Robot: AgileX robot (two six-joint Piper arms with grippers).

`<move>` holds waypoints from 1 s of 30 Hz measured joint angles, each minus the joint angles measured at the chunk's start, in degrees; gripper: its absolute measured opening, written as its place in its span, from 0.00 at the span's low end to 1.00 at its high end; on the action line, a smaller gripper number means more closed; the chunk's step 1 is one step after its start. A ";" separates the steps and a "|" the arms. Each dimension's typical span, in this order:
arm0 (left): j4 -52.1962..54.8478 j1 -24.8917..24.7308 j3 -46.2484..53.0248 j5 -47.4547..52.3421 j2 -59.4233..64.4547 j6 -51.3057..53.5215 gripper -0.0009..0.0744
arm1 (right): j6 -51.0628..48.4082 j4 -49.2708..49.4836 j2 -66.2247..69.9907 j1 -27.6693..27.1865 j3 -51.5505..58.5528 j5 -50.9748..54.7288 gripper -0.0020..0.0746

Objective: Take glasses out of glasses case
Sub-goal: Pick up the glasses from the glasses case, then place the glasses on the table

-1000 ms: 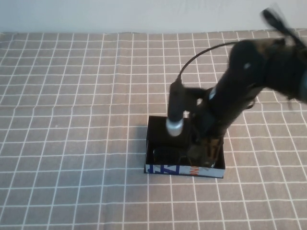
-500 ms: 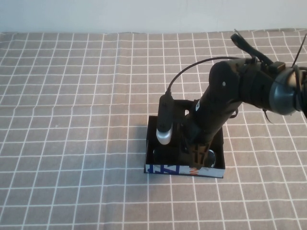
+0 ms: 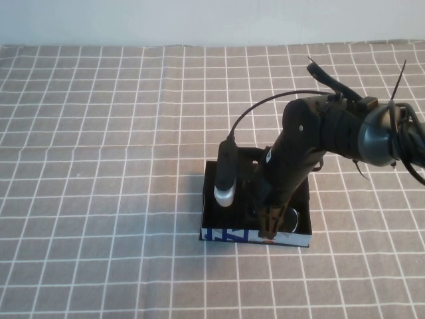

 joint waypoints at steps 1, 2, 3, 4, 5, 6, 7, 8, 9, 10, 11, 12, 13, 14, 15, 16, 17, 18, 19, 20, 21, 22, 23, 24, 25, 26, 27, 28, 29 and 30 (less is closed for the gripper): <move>0.00 0.00 0.00 0.00 0.00 0.00 0.01 | 0.00 0.00 0.00 0.00 0.00 -0.25 0.43; 0.00 0.00 0.00 0.00 0.00 0.00 0.01 | 0.00 0.00 0.00 0.00 0.00 -0.26 0.43; 0.00 0.00 0.00 0.00 0.00 0.00 0.01 | 0.00 0.00 0.00 0.00 0.00 -0.26 0.43; 0.00 0.00 0.00 0.00 0.00 0.00 0.01 | 0.00 0.00 0.00 0.00 0.00 -0.34 0.42; 0.00 0.00 0.00 0.00 0.00 0.00 0.01 | 0.00 0.00 0.00 0.00 0.00 -0.34 0.40; 0.00 0.00 0.00 0.00 0.00 0.00 0.01 | 0.00 0.00 0.00 0.00 0.00 -0.34 0.37; 0.00 0.00 0.00 0.00 0.00 0.00 0.01 | 0.00 -0.09 0.00 0.00 0.00 -0.34 0.33; 0.00 0.00 0.00 0.00 0.00 0.00 0.01 | 0.00 -0.21 0.00 0.00 0.00 -0.34 0.27; 0.00 0.00 0.00 0.00 0.00 0.00 0.01 | 0.00 -0.21 -0.12 0.00 -0.11 -0.34 0.22; 0.00 0.00 0.00 0.00 0.00 0.00 0.01 | 0.00 -0.30 -0.27 0.00 -0.37 0.11 0.16; 0.00 0.00 0.00 0.00 0.00 0.00 0.01 | 0.11 -0.42 -0.71 0.00 -0.82 0.70 0.11; 0.00 0.00 0.00 0.00 0.00 0.00 0.01 | 0.41 -0.80 -0.98 0.00 -1.30 1.20 0.08; 0.00 0.00 0.00 0.00 0.00 0.00 0.01 | 1.16 -1.17 -1.25 0.00 -2.04 1.84 0.07; 0.00 0.00 0.00 0.00 0.00 0.00 0.01 | 2.09 -1.51 -1.42 0.00 -2.98 2.67 0.06; 0.00 0.00 0.00 0.00 0.00 0.00 0.01 | 3.00 -1.78 -1.71 0.00 -3.83 3.55 0.06; 0.00 0.00 0.00 0.00 0.00 0.00 0.01 | 4.19 -2.07 -2.17 0.00 -5.02 4.65 0.06; 0.00 0.00 0.00 0.00 0.00 0.00 0.01 | 5.52 -2.32 -2.64 0.00 -6.29 5.96 0.06; 0.00 0.00 0.00 0.00 0.00 0.00 0.01 | 7.04 -2.46 -3.07 0.00 -7.67 7.19 0.06; 0.00 0.00 0.00 0.00 0.00 0.00 0.01 | 8.97 -2.68 -3.67 0.00 -9.14 8.89 0.06; 0.00 0.00 0.00 0.00 0.00 0.00 0.01 | 11.37 -2.81 -4.25 0.00 -10.66 10.86 0.06; 0.00 0.00 0.00 0.00 0.00 0.00 0.01 | 13.77 -2.81 -4.82 0.00 -11.86 12.56 0.06; 0.00 0.00 0.00 0.00 0.00 0.00 0.01 | 17.17 -2.67 -5.32 0.00 -13.38 14.91 0.06; 0.00 0.00 0.00 0.00 0.00 0.00 0.01 | 20.54 -2.32 -5.73 -0.11 -14.83 17.34 0.06; 0.00 0.00 0.00 0.00 0.00 0.00 0.01 | 23.04 -2.14 -6.00 -0.49 -15.82 19.12 0.06; 0.00 0.00 0.00 0.00 0.00 0.00 0.01 | 26.50 -1.67 -6.35 -0.95 -16.63 20.10 0.06; 0.00 0.00 0.00 0.00 0.00 0.00 0.01 | 30.45 -1.55 -6.79 -1.65 -17.06 20.77 0.06; 0.00 0.00 0.00 0.00 0.00 0.00 0.01 | 34.87 -1.46 -7.13 -2.38 -17.16 21.12 0.06; 0.00 0.00 0.00 0.00 0.00 0.00 0.01 | 39.68 -1.32 -7.68 -3.57 -17.16 21.43 0.06; 0.00 0.00 0.00 0.00 0.00 0.00 0.01 | 44.60 -1.21 -8.24 -4.97 -17.16 21.68 0.06; 0.00 0.00 0.00 0.00 0.00 0.00 0.01 | 48.08 -0.97 -8.96 -6.25 -17.16 21.79 0.06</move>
